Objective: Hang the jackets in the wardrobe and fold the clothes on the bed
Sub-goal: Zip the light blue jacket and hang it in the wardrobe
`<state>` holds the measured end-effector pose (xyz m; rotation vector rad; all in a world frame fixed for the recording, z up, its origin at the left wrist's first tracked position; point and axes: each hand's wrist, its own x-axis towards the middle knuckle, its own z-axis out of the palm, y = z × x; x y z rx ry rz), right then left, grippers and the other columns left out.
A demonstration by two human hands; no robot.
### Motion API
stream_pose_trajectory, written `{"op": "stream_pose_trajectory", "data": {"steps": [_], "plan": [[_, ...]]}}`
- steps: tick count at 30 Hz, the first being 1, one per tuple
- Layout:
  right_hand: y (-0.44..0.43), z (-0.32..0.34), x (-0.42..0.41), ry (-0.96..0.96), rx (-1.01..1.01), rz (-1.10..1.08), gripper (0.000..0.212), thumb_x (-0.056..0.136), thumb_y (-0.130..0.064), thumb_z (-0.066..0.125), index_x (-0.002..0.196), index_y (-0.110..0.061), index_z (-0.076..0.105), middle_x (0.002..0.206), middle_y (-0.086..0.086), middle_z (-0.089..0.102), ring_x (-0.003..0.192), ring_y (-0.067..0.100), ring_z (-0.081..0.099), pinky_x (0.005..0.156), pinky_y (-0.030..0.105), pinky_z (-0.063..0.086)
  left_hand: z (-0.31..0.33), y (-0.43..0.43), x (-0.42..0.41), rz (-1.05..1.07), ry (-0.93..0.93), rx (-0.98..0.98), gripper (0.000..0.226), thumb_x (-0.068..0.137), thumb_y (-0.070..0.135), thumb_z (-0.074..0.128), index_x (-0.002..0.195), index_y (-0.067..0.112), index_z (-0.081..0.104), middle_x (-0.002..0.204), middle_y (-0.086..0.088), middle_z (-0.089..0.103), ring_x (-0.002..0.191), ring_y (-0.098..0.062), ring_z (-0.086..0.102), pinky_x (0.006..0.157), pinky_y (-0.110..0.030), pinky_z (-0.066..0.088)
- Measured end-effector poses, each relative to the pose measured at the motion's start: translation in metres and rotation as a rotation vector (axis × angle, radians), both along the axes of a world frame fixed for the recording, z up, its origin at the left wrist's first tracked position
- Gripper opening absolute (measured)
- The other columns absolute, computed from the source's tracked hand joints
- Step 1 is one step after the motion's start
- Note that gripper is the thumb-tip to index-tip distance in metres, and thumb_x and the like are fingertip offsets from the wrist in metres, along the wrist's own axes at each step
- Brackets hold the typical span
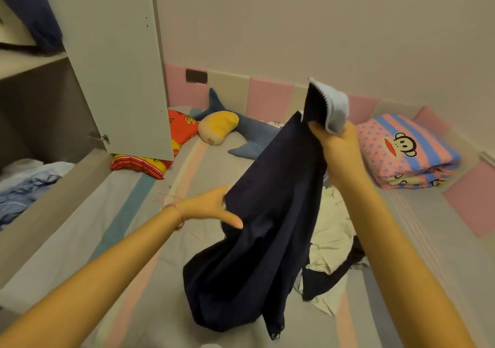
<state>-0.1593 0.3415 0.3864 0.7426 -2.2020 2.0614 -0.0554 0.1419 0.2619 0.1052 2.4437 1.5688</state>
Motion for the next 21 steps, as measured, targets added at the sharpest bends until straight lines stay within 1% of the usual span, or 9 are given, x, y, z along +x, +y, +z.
{"op": "stream_pose_trajectory", "data": {"steps": [3,5,7,9,11,13,15,18,21], "plan": [[0.006,0.005,-0.004,0.025,-0.085,-0.093,0.008,0.089,-0.013,0.062,0.084,-0.009,0.060,0.075,0.005,0.054,0.077,0.019,0.051,0.071,0.034,0.046,-0.048,-0.001,0.004,0.146,-0.036,-0.116,0.058,0.078,0.030,0.074,0.127,0.029,0.042,0.127,0.011,0.051,0.114,-0.005,0.050,0.101,-0.031,0.044],[0.009,-0.002,-0.001,-0.039,-0.141,-0.118,0.019,0.089,-0.015,0.063,0.091,0.003,0.058,0.077,0.007,0.053,0.080,0.020,0.048,0.072,0.036,0.044,-0.070,0.004,0.004,0.273,-0.004,-0.146,0.054,0.081,0.038,0.069,0.126,0.025,0.043,0.127,0.008,0.048,0.118,-0.013,0.049,0.098,-0.032,0.045],[0.011,-0.008,0.002,-0.075,-0.158,-0.116,0.005,0.090,-0.016,0.063,0.089,-0.011,0.062,0.079,0.001,0.059,0.083,0.020,0.054,0.077,0.039,0.048,-0.079,0.018,0.005,0.375,0.013,-0.070,0.056,0.081,0.040,0.068,0.125,0.022,0.038,0.128,0.007,0.042,0.115,-0.013,0.048,0.088,-0.024,0.045],[0.011,-0.008,0.008,-0.098,-0.170,-0.100,0.009,0.091,-0.016,0.062,0.089,-0.025,0.061,0.084,-0.005,0.063,0.087,0.016,0.059,0.084,0.037,0.051,-0.076,0.030,0.004,0.407,0.029,0.026,0.056,0.082,0.037,0.069,0.123,0.022,0.034,0.125,0.007,0.040,0.108,-0.011,0.051,0.075,-0.015,0.047],[0.014,-0.005,0.012,-0.116,-0.209,-0.052,0.013,0.090,-0.015,0.062,0.089,-0.028,0.061,0.087,-0.008,0.066,0.087,0.012,0.064,0.084,0.033,0.054,-0.068,0.039,0.002,0.343,0.079,0.095,0.056,0.084,0.027,0.068,0.125,0.028,0.030,0.120,0.012,0.043,0.106,-0.011,0.055,0.070,-0.012,0.049],[0.017,-0.002,0.012,-0.136,-0.214,-0.016,0.011,0.089,-0.017,0.063,0.089,-0.028,0.062,0.086,-0.009,0.069,0.085,0.010,0.067,0.078,0.030,0.055,-0.054,0.048,-0.003,0.247,0.132,0.125,0.065,0.084,0.017,0.068,0.130,0.032,0.025,0.118,0.021,0.044,0.105,0.000,0.053,0.076,-0.008,0.047],[0.020,0.003,0.014,-0.137,-0.210,-0.015,0.010,0.090,-0.018,0.063,0.089,-0.027,0.063,0.081,-0.012,0.070,0.079,0.005,0.068,0.073,0.026,0.054,-0.044,0.051,-0.011,0.164,0.089,0.134,0.060,0.083,0.012,0.069,0.127,0.031,0.033,0.118,0.018,0.049,0.103,0.005,0.052,0.079,-0.007,0.046],[0.028,0.010,0.015,-0.101,-0.227,-0.059,0.012,0.091,-0.016,0.061,0.088,-0.027,0.061,0.079,-0.014,0.068,0.073,-0.001,0.067,0.067,0.019,0.053,-0.040,0.052,-0.014,0.060,0.007,0.109,0.052,0.080,0.016,0.073,0.122,0.027,0.045,0.113,0.013,0.058,0.106,-0.006,0.057,0.087,-0.016,0.050],[0.040,0.011,0.012,-0.152,-0.306,-0.120,0.013,0.091,-0.014,0.060,0.086,-0.026,0.059,0.079,-0.013,0.066,0.066,-0.004,0.065,0.062,0.015,0.051,-0.045,0.049,-0.007,-0.032,-0.034,0.092,0.070,0.077,0.023,0.076,0.132,0.034,0.035,0.122,0.023,0.051,0.113,0.001,0.052,0.090,-0.013,0.046]]}}
